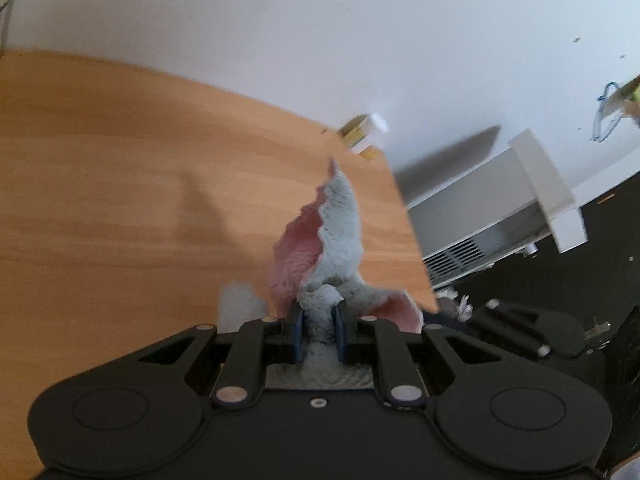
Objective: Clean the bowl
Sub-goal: 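Rub the towel on the bowl's outer wall with the left gripper while the right gripper holds the rim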
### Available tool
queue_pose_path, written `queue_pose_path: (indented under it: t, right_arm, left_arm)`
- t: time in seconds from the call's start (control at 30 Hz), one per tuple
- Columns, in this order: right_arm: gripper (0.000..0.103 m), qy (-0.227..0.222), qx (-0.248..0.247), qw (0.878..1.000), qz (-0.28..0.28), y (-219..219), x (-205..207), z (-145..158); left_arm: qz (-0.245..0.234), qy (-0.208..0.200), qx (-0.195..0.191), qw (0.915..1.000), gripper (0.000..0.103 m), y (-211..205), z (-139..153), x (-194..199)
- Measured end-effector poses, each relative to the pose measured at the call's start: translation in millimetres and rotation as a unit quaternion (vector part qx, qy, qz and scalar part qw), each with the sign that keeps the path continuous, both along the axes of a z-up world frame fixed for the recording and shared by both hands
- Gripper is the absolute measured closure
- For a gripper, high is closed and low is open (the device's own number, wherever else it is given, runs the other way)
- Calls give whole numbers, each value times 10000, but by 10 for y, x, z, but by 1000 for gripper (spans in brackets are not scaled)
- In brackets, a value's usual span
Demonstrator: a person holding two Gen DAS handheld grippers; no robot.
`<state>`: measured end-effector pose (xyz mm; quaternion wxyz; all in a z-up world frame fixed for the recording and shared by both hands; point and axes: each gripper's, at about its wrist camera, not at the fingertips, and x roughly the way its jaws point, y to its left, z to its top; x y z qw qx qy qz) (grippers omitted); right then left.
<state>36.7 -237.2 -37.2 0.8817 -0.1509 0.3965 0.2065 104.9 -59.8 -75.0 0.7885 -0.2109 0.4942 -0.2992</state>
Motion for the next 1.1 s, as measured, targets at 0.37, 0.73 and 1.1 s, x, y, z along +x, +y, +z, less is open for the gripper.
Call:
queue_pose_path:
  t: [0.37, 0.73, 1.1]
  right_arm:
    - [89, -38, 202, 9998, 31, 89, -242, -97]
    - [88, 67, 796, 9941, -737, -72, -122, -107]
    - [88, 533, 1229, 9882, -741, -67, -78, -243]
  left_arm:
    - [113, -78, 107, 9998, 89, 26, 12, -63]
    - [669, 609, -104, 9958, 89, 355, -354, -156]
    - [863, 468, -329, 9946, 89, 417, -242, -94]
